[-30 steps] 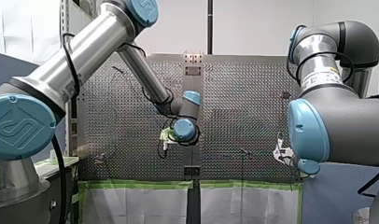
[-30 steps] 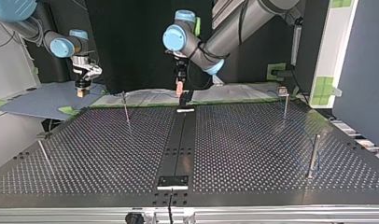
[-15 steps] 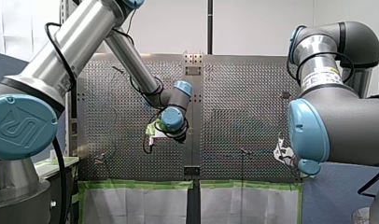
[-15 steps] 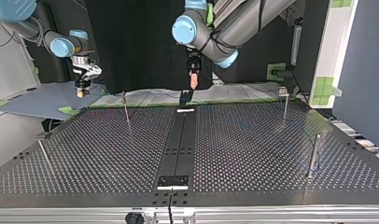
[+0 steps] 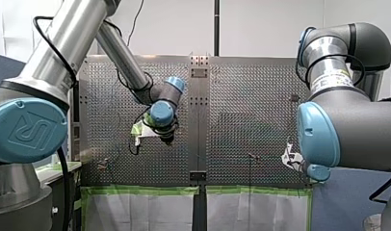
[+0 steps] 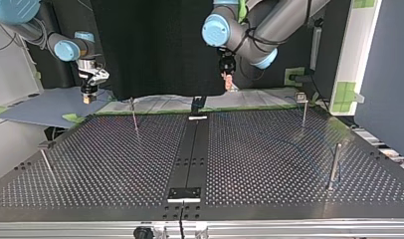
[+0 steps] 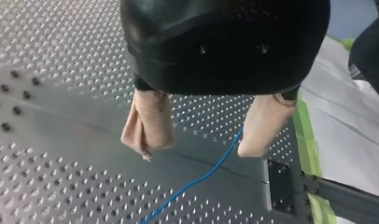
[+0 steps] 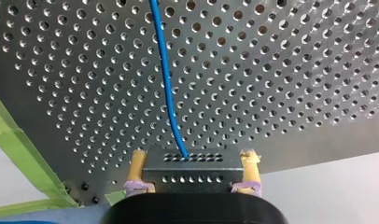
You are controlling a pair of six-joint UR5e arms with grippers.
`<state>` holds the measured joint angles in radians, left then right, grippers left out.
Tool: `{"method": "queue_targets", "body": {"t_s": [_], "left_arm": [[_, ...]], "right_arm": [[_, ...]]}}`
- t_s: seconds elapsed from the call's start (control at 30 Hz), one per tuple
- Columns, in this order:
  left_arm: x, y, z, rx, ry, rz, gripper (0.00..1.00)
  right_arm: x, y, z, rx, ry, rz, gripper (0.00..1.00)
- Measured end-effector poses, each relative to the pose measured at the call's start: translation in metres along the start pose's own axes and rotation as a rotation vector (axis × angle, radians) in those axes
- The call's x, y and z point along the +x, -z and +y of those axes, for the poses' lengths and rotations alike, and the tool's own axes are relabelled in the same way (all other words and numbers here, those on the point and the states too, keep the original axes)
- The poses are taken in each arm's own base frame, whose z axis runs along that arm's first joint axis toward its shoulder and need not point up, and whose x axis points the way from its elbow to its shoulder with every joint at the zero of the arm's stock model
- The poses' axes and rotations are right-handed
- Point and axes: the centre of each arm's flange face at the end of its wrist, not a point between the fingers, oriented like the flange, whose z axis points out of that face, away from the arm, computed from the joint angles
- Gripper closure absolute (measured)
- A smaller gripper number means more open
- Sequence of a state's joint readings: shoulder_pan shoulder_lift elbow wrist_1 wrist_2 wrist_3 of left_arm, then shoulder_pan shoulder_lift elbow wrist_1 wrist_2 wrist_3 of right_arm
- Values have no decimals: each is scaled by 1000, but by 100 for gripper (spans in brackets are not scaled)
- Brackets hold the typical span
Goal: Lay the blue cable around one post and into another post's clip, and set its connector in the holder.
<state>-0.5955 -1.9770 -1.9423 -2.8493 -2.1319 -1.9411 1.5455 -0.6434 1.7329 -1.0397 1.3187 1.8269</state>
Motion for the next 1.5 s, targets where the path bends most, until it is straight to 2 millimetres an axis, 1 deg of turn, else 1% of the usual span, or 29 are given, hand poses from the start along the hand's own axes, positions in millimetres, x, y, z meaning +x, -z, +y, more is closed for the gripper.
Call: {"method": "queue_targets", "body": {"t_s": [0.27,0.53,0.63,0.83,1.03,1.17,1.3,1.43,1.5], "left_arm": [[-12,4,33,3,109,12,2],[-26,7,61,28,244,-26,2],[-33,6,68,41,288,-50,2],[-57,1,76,76,377,-114,2],[-96,-7,82,129,476,-211,2],[-133,-12,87,178,546,-298,2],[-162,-13,92,217,596,-367,2],[-187,-13,103,223,649,-447,2],[-200,-11,112,214,682,-495,2]], "right_arm": [[-2,0,-1,6,-2,-2,98],[-3,0,0,6,-5,-2,98],[-3,0,0,9,-10,0,98],[-4,0,-1,12,-14,-1,98],[-5,0,-2,21,-21,-5,98],[-5,1,-2,24,-23,-6,98],[-6,1,-2,26,-24,-5,98],[-6,0,-2,27,-22,-5,98],[-6,1,-2,27,-22,-5,98]]}}
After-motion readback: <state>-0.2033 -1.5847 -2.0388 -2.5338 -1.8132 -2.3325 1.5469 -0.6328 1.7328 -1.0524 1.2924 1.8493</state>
